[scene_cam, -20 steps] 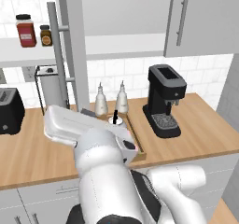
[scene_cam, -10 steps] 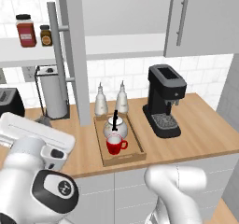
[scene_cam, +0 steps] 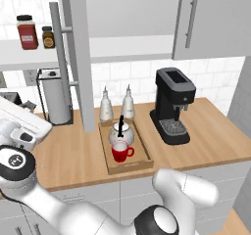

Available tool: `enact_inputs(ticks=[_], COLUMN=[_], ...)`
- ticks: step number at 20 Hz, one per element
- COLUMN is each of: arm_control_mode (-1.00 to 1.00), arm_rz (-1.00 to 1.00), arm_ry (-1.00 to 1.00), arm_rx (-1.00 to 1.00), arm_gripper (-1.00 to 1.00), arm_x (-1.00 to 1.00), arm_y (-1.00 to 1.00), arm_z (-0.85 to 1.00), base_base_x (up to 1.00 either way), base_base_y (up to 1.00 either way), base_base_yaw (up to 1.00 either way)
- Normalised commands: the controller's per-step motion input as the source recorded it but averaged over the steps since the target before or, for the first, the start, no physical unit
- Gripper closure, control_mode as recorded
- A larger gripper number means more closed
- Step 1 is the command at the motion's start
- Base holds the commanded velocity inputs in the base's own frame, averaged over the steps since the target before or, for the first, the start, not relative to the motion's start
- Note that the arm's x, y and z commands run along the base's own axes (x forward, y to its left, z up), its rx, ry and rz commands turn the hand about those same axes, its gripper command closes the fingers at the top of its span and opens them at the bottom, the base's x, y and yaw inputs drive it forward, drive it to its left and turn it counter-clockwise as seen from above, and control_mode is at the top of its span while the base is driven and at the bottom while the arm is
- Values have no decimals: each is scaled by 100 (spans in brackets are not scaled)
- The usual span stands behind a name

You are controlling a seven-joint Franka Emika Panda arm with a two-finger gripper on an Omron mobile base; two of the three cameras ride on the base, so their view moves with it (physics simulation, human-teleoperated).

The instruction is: Pick the kettle from the counter and place it on the tray. Then pick the mug from the cabinet and place it on the tray. Then close the cabinet doors.

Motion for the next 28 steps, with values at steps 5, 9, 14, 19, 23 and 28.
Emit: enact_inputs(ticks=[5,9,14,19,23,28], arm_control_mode=[-100,-100,-100,-100,-100,-100], arm_rz=[-31,-26,-16,-3,0,12], arm_ry=[0,0,-4,-12,-21,-9], arm_rx=[-8,-4,-3,-1,0,0], arm_gripper=[100,100,100,100,100,100], arm_x=[44,-1,-1,0,0,38], arm_y=[-82,-100,-100,-100,-100,-100], arm_z=[24,33,28,20,22,6], base_base_x=[0,0,0,0,0,0], base_base_y=[0,0,0,0,0,0], base_base_yaw=[0,0,0,0,0,0])
